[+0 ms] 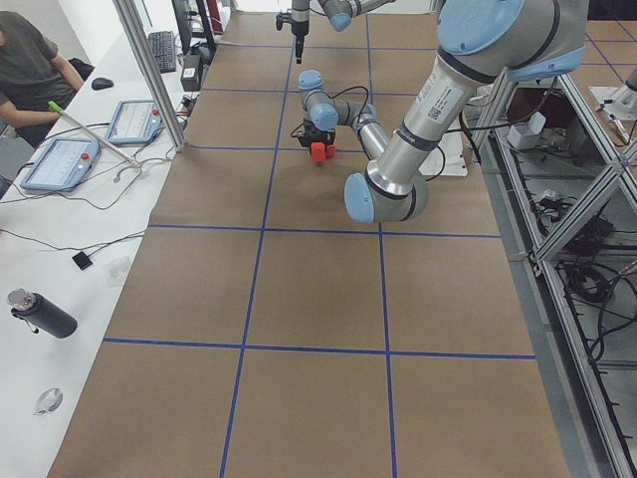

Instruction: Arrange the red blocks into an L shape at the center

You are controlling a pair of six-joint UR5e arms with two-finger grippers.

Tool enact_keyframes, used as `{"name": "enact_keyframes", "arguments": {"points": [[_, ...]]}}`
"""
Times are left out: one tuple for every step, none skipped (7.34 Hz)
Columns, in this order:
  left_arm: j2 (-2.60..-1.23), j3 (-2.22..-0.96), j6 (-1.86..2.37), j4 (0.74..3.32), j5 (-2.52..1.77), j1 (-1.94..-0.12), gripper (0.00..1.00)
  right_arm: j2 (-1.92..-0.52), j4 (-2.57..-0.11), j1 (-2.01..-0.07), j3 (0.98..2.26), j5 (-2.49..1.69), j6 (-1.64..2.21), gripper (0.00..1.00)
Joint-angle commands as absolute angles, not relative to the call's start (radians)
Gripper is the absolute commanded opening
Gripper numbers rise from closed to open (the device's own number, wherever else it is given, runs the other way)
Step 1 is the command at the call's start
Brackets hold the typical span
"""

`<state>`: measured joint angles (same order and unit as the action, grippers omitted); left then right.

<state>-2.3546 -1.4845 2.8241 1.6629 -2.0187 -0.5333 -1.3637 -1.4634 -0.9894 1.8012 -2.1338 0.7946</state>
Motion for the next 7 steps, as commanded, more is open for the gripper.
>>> {"name": "enact_keyframes", "arguments": {"points": [[-2.359, -1.483, 2.824, 1.661, -2.019, -0.528, 0.00, -1.364, -1.463, -0.989, 1.801, -2.134, 0.793, 1.00], [-2.359, -1.483, 2.824, 1.663, -2.019, -0.528, 0.00, -1.364, -1.463, -0.989, 1.801, -2.134, 0.795, 1.00], [-2.359, -1.483, 2.824, 1.663, -2.019, -0.528, 0.00, -1.364, -1.463, -0.989, 1.802, -2.135, 0.795, 1.00], [-2.358, -1.483, 2.821, 1.663, -2.019, -0.528, 0.79, -1.364, -1.463, -0.989, 1.801, -2.135, 0.795, 1.00], [-2.358, -1.483, 2.815, 1.667, -2.019, -0.528, 1.00, -1.364, -1.463, -0.989, 1.801, -2.135, 0.796, 1.00], [-2.356, -1.477, 2.815, 1.674, -2.019, -0.528, 1.00, -1.364, -1.463, -0.989, 1.799, -2.135, 0.796, 1.00], [-2.356, -1.477, 2.815, 1.674, -2.019, -0.528, 1.00, -1.364, -1.463, -0.989, 1.799, -2.135, 0.798, 1.00]]}}
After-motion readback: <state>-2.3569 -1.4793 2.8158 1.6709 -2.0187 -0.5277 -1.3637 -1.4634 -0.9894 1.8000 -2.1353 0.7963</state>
